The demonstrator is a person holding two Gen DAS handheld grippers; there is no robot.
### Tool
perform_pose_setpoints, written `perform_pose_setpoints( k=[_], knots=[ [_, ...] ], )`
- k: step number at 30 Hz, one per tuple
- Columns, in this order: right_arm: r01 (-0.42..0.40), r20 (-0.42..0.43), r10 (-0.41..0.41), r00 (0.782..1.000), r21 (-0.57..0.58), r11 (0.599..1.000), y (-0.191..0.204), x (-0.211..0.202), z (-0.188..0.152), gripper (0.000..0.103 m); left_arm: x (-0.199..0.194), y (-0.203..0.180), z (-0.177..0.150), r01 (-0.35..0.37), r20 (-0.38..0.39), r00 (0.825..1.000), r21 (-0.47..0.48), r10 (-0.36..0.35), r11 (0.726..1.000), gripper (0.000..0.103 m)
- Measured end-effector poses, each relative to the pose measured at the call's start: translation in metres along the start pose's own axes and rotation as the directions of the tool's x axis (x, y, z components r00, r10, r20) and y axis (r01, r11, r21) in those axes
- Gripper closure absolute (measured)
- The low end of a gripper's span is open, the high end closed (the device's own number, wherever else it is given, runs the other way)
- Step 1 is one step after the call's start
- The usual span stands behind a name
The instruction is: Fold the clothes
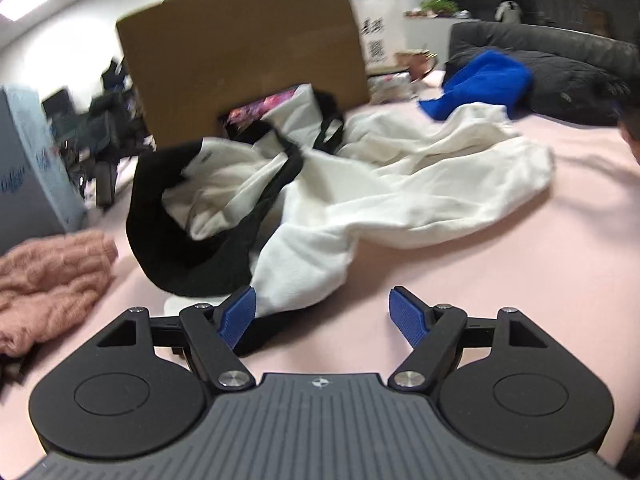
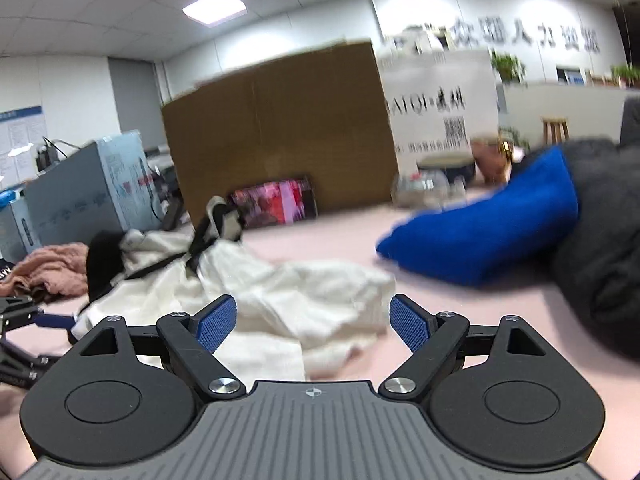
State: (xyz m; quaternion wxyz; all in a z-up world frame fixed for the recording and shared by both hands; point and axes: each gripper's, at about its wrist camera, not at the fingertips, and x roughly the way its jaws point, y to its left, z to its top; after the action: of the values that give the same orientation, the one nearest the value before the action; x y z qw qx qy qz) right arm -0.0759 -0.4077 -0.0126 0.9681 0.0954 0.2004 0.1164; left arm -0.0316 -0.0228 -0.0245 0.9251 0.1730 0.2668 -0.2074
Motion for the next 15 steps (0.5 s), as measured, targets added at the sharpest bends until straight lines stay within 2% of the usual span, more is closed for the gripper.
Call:
perform_pose_setpoints(
  k=[3, 7, 9, 10, 12, 13, 14, 15],
  knots=[
    [0.008, -0.068, -0.006, 0.998, 0.032, 0.999, -0.005, 0.013, 0.004, 0.02, 0.005, 0.005, 0.004, -0.026, 0.006, 1.0, 0.004, 0.026, 1.0, 0.042],
    [-0.035, -0.121, 0.029, 0.992, -0.053, 0.998, 0.008, 0.027, 0.007, 0.015, 0.015, 0.012, 0.005, -0.034, -0.004, 0.999, -0.005, 0.034, 0.999, 0.05],
    [-0.062, -0.16, 0.041, 0.986, -0.129, 0.99, 0.02, 0.04, 0.009, 0.012, 0.02, 0.016, 0.007, -0.008, -0.003, 1.0, -0.001, 0.008, 1.0, 0.059],
    [-0.047, -0.167, 0.022, 0.986, -0.145, 0.988, 0.021, 0.046, 0.011, 0.012, 0.021, 0.019, 0.008, 0.009, -0.004, 1.0, -0.002, -0.009, 1.0, 0.063],
    [-0.007, -0.166, -0.02, 0.986, -0.162, 0.987, 0.021, 0.057, 0.016, 0.012, 0.022, 0.022, 0.008, 0.037, -0.002, 0.999, 0.008, -0.037, 0.999, 0.078],
    [-0.002, -0.162, -0.025, 0.986, -0.166, 0.986, 0.02, 0.061, 0.019, 0.012, 0.021, 0.023, 0.008, 0.038, -0.001, 0.999, 0.016, -0.038, 0.999, 0.08],
    [-0.006, -0.164, -0.022, 0.986, -0.169, 0.986, 0.019, 0.063, 0.02, 0.016, 0.02, 0.024, 0.007, 0.04, 0.003, 0.999, 0.022, -0.04, 0.999, 0.083],
    [-0.011, -0.167, -0.018, 0.986, -0.171, 0.985, 0.018, 0.066, 0.022, 0.027, 0.018, 0.026, 0.006, 0.041, 0.008, 0.999, 0.027, -0.042, 0.999, 0.084]
  ],
)
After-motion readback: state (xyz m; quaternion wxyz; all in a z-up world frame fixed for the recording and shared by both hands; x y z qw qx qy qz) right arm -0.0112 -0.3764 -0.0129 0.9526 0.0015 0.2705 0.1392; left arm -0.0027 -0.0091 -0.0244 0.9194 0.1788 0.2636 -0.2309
